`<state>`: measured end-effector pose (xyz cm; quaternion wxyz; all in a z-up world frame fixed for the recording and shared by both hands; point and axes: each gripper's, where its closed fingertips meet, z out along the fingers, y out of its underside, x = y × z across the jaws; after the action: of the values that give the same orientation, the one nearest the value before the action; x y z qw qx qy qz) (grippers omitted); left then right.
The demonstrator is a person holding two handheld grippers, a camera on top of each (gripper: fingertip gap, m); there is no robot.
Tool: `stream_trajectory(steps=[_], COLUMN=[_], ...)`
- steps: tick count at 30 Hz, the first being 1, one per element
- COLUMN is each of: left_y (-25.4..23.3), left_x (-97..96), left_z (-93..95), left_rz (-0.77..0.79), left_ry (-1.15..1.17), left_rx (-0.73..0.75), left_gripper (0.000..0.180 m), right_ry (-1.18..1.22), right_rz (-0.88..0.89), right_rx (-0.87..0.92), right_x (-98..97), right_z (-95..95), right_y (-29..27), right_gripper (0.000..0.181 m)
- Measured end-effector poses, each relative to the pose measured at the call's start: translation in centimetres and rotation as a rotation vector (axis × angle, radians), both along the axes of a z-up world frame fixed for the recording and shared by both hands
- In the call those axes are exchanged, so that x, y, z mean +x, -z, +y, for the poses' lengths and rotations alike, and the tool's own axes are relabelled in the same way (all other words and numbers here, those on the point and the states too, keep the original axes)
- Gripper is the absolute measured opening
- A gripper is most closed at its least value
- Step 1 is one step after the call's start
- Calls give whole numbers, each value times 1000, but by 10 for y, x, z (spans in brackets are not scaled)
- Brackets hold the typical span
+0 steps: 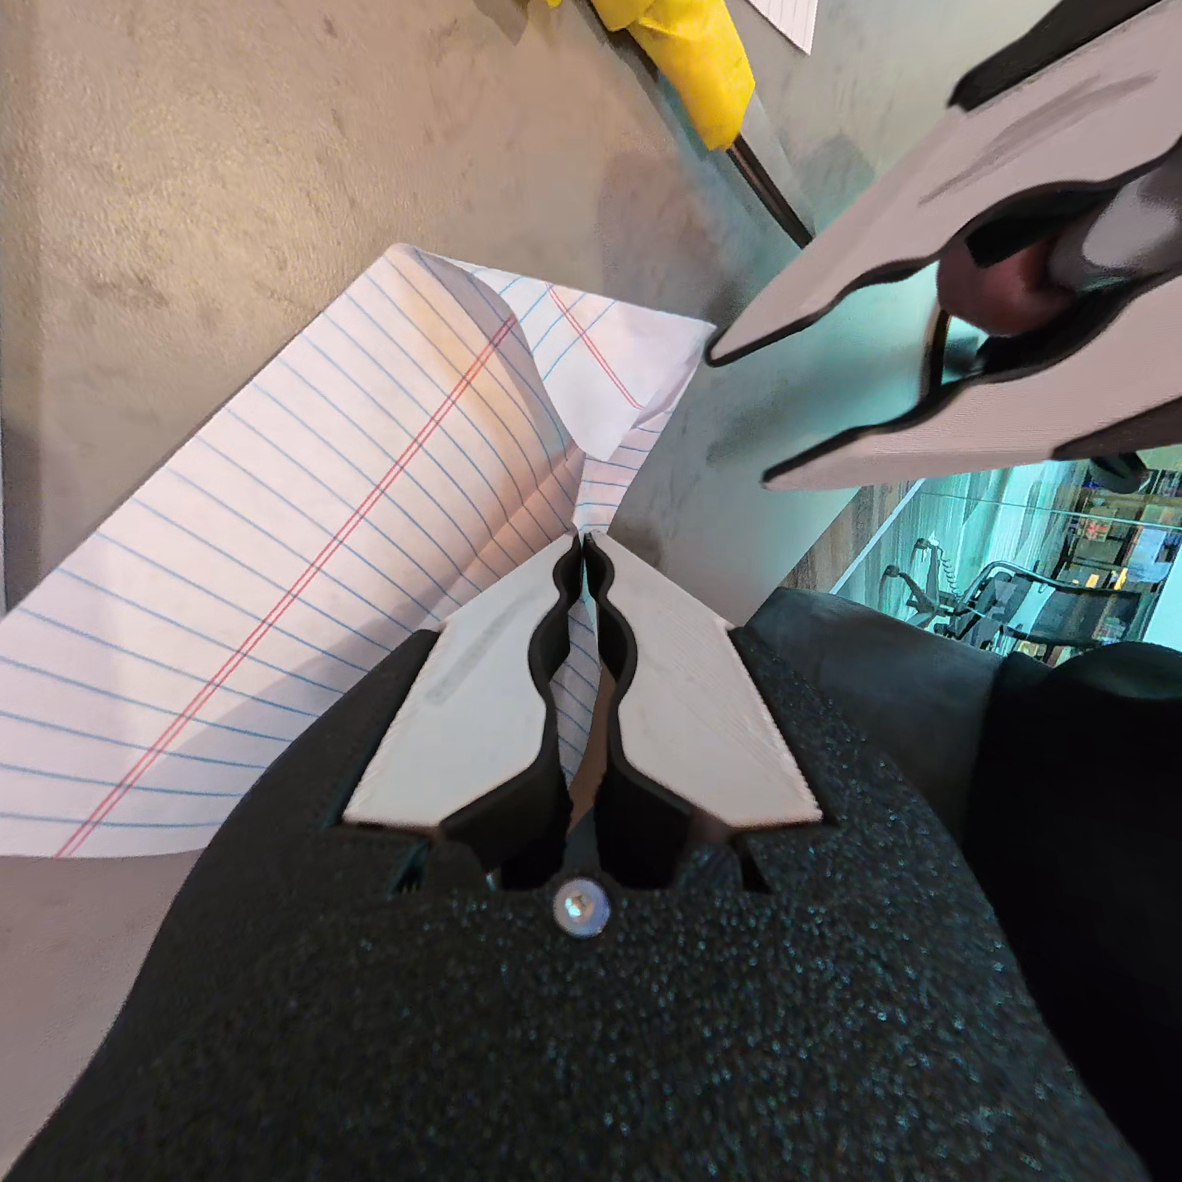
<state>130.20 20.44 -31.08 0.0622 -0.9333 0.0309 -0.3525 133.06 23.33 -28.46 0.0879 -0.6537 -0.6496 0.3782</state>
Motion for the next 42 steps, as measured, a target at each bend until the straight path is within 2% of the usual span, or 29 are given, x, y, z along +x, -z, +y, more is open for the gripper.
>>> stream_trajectory(steps=[6, 14, 26, 37, 42], left_y=[0, 0, 0, -1, -5], left_x=[0, -3, -5, -6, -18], left_z=[0, 1, 4, 5, 3], left_rz=[-5, -23, -61, -57, 15], left_ry=[36, 26, -13, -59, -99], left_rx=[-4, -5, -28, -74, -45], left_gripper=[0, 0, 0, 0, 7], right_ry=[-105, -105, -71, -49, -53], right_rz=[-35, -39, -62, -88, -103], right_rx=[140, 104, -70, -98, -81], right_x=[-6, -6, -6, -6, -6], right_z=[2, 4, 5, 5, 6], right_y=[18, 27, 27, 28, 28], right_gripper=[16, 3, 0, 0, 0])
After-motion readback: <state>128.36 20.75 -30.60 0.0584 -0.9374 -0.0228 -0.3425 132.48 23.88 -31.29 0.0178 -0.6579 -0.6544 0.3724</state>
